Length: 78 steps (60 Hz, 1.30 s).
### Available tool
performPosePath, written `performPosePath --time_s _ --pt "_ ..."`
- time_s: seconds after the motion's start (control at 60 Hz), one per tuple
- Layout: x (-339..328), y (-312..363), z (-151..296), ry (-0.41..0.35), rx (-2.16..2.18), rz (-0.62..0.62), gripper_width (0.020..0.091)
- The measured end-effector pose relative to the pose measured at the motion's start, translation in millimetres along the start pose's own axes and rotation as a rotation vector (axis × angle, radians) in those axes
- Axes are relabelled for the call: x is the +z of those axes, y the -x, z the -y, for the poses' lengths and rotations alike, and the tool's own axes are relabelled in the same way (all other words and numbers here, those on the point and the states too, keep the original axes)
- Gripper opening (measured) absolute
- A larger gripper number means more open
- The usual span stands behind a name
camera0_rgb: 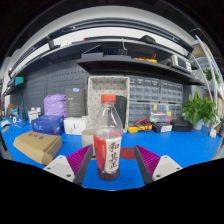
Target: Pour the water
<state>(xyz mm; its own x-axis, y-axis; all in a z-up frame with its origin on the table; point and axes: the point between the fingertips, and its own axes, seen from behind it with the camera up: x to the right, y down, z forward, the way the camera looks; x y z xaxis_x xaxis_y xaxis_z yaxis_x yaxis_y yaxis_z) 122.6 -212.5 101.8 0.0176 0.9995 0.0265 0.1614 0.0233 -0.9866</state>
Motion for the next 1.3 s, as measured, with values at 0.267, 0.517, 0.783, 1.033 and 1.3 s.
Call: performPosePath --time_s 0.267,0.517,0.783,1.033,1.3 --pt "50 7 9 -0.027 -0.013 0.007 0.0778" --pt "58 21 10 -0.079 -0.053 0.056 0.0471" --pt "59 29 12 -0.099 -0.089 0.076 0.0401" --pt "58 23 16 -0.052 -0.206 0.106 0.04" --pt "97 -27 48 -0.022 -0.788 -0.009 0.0398"
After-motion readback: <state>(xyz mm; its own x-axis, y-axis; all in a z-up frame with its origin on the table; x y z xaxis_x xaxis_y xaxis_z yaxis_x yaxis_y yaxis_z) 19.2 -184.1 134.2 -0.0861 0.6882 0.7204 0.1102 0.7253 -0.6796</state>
